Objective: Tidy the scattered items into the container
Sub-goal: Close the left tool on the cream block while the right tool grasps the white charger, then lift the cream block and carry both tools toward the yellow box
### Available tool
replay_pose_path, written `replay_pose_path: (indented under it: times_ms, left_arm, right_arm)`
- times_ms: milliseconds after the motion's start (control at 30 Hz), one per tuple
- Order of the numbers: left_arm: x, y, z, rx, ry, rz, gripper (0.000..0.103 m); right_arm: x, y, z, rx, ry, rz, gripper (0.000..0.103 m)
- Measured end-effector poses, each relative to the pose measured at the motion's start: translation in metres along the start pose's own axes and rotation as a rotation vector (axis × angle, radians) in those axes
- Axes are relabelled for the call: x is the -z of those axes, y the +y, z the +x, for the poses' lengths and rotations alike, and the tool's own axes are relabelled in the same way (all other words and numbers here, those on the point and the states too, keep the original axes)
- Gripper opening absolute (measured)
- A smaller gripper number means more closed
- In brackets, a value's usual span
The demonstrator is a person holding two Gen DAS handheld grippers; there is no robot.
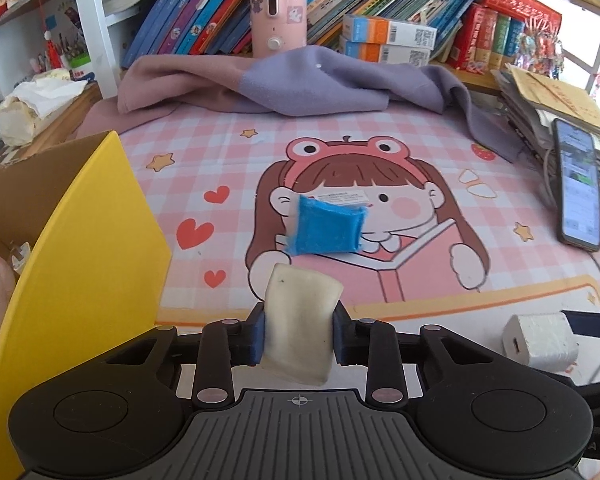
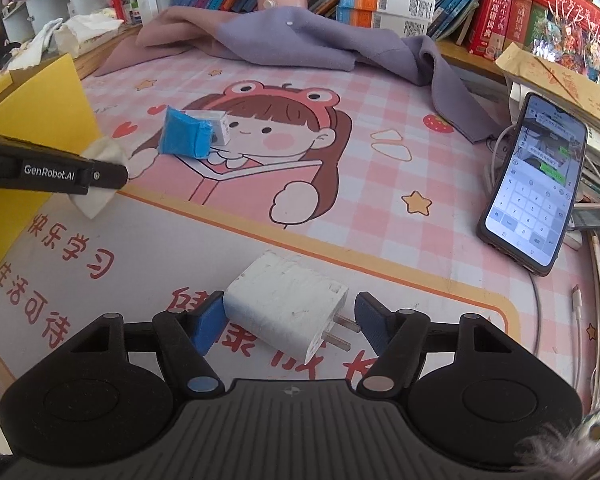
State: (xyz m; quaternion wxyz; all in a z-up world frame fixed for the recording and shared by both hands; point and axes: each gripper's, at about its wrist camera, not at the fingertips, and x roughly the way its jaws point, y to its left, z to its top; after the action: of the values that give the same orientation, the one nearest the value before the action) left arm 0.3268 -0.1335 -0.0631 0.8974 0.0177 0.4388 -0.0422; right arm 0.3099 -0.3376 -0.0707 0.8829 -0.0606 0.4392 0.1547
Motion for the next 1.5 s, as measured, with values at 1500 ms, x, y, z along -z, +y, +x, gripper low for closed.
replay_pose_path:
  times_ms: [1500]
  left_arm:
    - [0.101, 0.039, -0.156, 0.23, -0.199, 0.088, 0.026]
  right_arm:
    - [0.055, 0.115, -0.122, 0.13, -0.176, -0.022, 0.068]
